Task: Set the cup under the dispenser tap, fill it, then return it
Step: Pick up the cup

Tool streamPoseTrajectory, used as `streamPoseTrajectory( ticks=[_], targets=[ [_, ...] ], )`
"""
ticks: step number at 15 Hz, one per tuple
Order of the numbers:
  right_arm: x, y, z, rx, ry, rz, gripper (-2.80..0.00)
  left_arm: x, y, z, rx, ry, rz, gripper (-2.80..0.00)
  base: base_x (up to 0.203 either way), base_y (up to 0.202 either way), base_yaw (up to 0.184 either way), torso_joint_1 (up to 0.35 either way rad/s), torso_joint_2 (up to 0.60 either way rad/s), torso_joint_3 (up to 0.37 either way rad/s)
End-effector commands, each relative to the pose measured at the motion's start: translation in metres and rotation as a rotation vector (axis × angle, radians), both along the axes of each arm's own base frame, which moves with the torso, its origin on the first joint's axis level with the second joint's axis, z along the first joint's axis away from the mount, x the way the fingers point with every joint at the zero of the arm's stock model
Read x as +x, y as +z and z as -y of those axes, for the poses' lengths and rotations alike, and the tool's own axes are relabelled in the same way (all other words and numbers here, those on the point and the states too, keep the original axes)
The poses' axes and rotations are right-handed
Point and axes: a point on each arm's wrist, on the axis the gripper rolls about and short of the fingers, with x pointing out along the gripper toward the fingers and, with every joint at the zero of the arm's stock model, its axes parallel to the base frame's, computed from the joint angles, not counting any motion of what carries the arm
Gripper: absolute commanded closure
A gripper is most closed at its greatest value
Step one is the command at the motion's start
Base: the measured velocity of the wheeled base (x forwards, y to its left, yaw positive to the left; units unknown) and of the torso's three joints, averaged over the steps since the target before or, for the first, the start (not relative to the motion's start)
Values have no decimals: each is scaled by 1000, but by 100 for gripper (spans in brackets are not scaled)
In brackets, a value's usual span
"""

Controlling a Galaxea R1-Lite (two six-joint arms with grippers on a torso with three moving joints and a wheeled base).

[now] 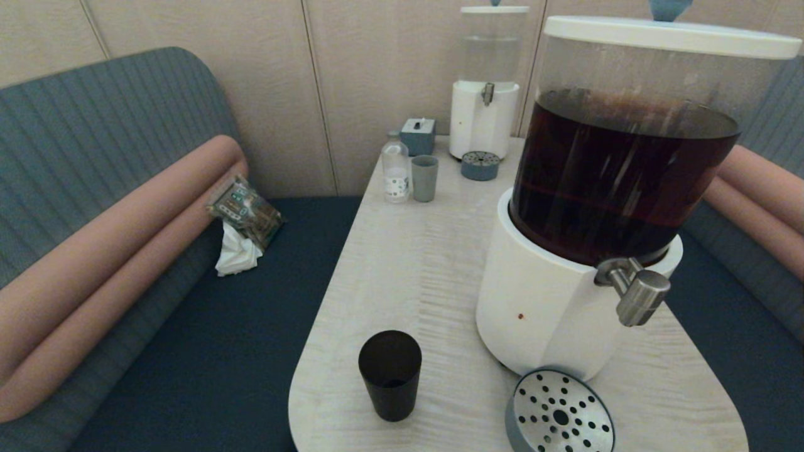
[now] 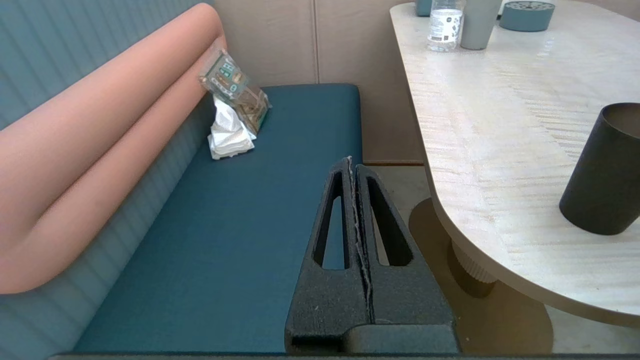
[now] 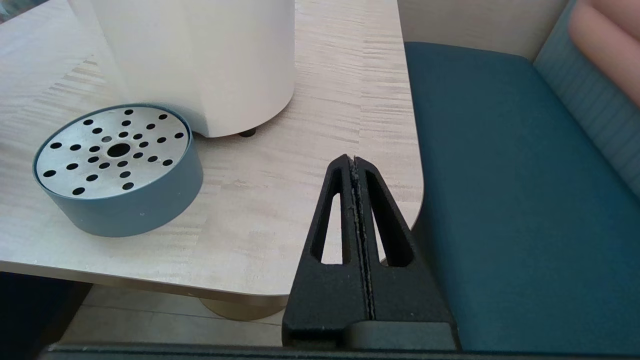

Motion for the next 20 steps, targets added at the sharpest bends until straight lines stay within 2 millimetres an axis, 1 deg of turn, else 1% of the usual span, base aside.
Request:
streamPoseTrajectory(
  ticks=[1,5,8,10,11,14,17,18,20],
  targets=[
    [1,-2,0,0,0,-8,0,3,-11,0,1,0,-39,0,0,0,0,0,0,0],
    [1,-2,0,-2,0,-6,0,3,-12,0,10,-1,-50,0,0,0,0,0,0,0],
    [1,-2,0,-8,1,-7,0,-10,20,1,14,-42,-4,0,0,0,0,0,0,0],
    [1,-2,0,-9,2,-7,0,-21,39,3,21,-120,-26,0,0,0,0,0,0,0],
    [1,-2,0,-9,2,-7,0,-21,46,4,23,-161,-55,0,0,0,0,0,0,0],
    [1,-2,0,-11,2,-7,0,-9,70,6,22,-245,-136,0,0,0,0,0,0,0],
    [1,-2,0,-11,2,-10,0,17,96,8,16,-360,-187,0,0,0,0,0,0,0],
    [1,-2,0,-11,3,-7,0,26,103,9,15,-421,-173,0,0,0,0,0,0,0],
    [1,-2,0,-14,7,-7,0,32,114,12,-23,-620,-114,0,0,0,0,0,0,0]
  ],
)
